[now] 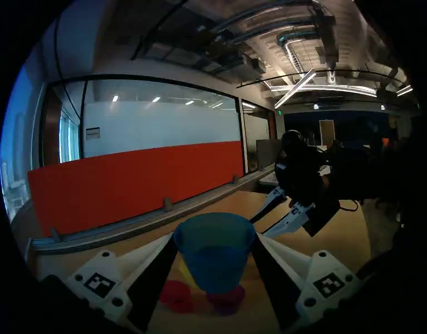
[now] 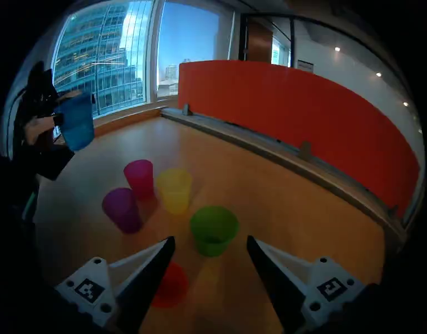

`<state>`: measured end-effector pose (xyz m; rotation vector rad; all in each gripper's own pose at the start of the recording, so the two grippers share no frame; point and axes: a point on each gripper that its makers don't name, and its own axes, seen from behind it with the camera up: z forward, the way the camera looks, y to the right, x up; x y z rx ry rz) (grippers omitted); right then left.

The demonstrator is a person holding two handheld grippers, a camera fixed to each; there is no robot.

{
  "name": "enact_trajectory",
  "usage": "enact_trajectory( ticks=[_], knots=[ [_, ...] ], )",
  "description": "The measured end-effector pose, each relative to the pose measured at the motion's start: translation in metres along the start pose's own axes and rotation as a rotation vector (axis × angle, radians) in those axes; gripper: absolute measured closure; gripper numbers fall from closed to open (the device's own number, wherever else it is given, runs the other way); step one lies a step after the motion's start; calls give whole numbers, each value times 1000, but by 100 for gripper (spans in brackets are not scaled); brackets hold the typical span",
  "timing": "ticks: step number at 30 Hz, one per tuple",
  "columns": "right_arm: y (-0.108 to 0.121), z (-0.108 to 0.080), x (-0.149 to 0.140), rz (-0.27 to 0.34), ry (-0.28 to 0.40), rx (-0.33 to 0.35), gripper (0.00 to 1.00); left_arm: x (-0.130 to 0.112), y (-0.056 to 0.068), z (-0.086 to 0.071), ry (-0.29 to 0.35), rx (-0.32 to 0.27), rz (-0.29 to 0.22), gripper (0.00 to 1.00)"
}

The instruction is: Pour water

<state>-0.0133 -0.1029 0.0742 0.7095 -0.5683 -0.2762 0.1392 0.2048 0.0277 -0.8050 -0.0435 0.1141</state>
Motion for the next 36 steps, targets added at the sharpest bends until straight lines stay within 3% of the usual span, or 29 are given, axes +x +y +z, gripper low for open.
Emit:
enact_trajectory(
  ticks=[12, 36],
  knots=[
    [4, 25, -9, 8, -37, -2, 0, 9, -19, -9, 14, 44, 0, 12],
    [3, 68, -26, 3, -102, 5, 0, 10, -33, -17, 15, 76, 2, 12]
  ],
)
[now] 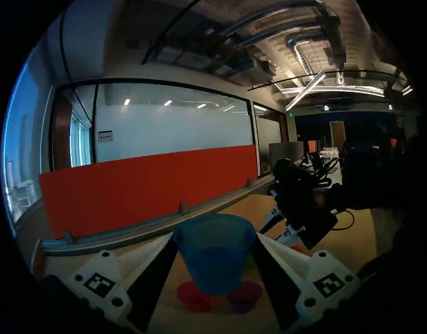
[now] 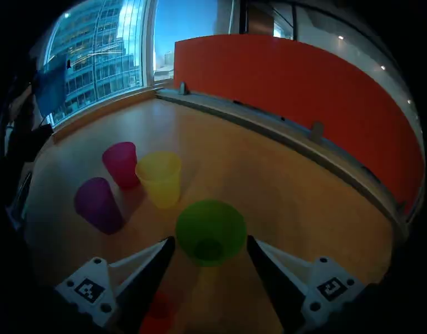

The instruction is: Pour water

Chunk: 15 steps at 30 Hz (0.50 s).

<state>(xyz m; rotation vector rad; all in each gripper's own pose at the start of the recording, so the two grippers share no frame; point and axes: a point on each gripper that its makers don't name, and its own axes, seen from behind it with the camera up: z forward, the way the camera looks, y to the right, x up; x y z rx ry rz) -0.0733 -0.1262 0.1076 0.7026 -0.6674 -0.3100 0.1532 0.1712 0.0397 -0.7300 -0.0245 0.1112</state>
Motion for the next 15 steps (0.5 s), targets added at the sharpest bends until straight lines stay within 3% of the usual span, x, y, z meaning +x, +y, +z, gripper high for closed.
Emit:
enact_trajectory(
  ticks=[11, 15],
  knots=[
    [2, 15, -2, -25, -12, -15, 0, 1, -3, -3, 0, 5, 3, 12],
    [1, 18, -2, -20, -8, -13, 6, -1, -3, -4, -2, 6, 4, 12]
  ],
)
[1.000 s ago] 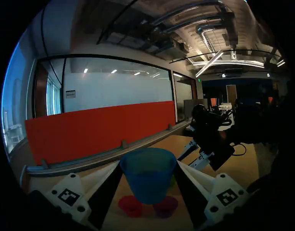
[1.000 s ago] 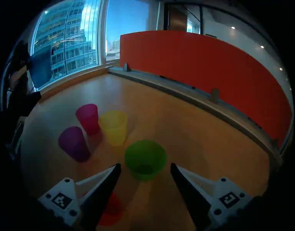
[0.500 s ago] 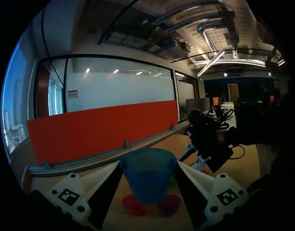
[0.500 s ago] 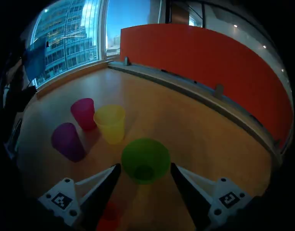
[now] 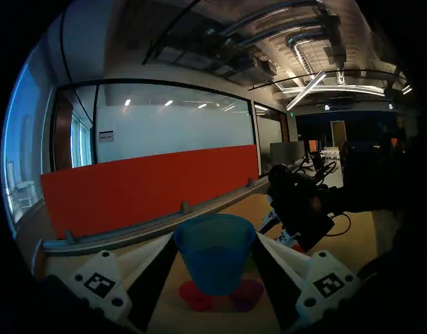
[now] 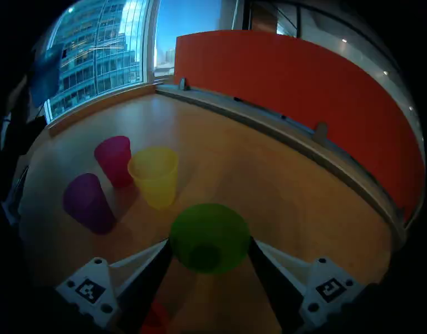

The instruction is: Pour water

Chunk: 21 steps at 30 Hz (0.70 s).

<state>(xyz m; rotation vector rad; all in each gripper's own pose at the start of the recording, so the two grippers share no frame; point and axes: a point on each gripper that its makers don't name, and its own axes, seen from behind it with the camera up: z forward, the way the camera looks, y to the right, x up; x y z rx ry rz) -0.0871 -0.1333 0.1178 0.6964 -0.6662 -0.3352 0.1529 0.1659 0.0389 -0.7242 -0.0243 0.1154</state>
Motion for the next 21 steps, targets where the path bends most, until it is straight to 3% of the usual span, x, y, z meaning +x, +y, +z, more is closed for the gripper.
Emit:
enact_trajectory(
  ticks=[9, 21],
  knots=[
    [-4, 0, 0, 26, 7, 14, 9, -3, -1, 0, -4, -1, -1, 12],
    [-4, -16, 12, 43, 46, 12, 9, -4, -2, -3, -10, 3, 2, 12]
  ],
)
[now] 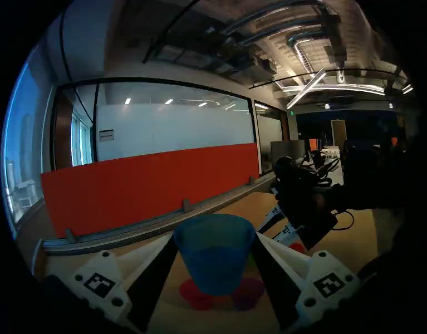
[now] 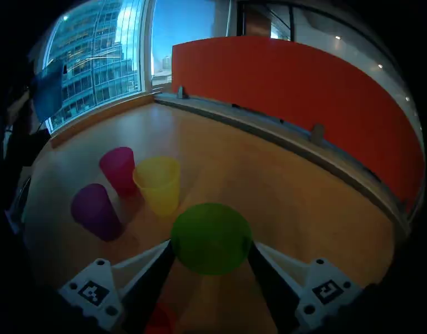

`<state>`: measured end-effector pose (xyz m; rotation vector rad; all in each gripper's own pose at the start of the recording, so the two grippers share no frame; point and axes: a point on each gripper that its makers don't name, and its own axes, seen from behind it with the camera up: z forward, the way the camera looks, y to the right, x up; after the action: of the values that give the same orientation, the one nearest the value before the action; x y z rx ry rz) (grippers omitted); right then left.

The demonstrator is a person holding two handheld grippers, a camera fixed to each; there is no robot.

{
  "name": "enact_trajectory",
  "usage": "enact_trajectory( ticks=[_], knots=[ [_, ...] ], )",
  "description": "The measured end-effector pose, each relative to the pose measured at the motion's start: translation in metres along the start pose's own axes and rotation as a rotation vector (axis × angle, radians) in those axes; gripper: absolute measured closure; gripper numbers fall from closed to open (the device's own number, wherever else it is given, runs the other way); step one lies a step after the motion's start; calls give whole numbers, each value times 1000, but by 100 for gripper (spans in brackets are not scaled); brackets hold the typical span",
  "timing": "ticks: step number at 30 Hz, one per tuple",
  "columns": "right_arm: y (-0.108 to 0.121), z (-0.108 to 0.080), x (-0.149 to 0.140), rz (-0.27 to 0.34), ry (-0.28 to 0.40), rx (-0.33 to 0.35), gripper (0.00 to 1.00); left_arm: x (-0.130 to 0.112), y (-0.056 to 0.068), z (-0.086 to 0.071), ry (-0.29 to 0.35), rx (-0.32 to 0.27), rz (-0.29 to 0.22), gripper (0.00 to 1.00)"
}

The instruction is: Pour water

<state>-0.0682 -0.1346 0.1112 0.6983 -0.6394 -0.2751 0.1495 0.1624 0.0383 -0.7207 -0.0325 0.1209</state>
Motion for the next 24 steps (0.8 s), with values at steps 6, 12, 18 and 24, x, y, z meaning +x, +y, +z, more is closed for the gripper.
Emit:
enact_trajectory(
  ticks=[6, 12, 18, 24],
  knots=[
    [-3, -13, 9, 0, 28, -1, 9, 2, -1, -2, 0, 6, -5, 12],
    [-5, -29, 17, -12, 59, -9, 9, 3, -3, -4, -1, 13, -11, 12],
    [-7, -45, 25, -24, 91, -20, 9, 4, -4, -7, -2, 20, -14, 12],
    [-13, -60, 34, -34, 124, -24, 9, 6, -4, -9, -4, 26, -23, 13]
  ],
)
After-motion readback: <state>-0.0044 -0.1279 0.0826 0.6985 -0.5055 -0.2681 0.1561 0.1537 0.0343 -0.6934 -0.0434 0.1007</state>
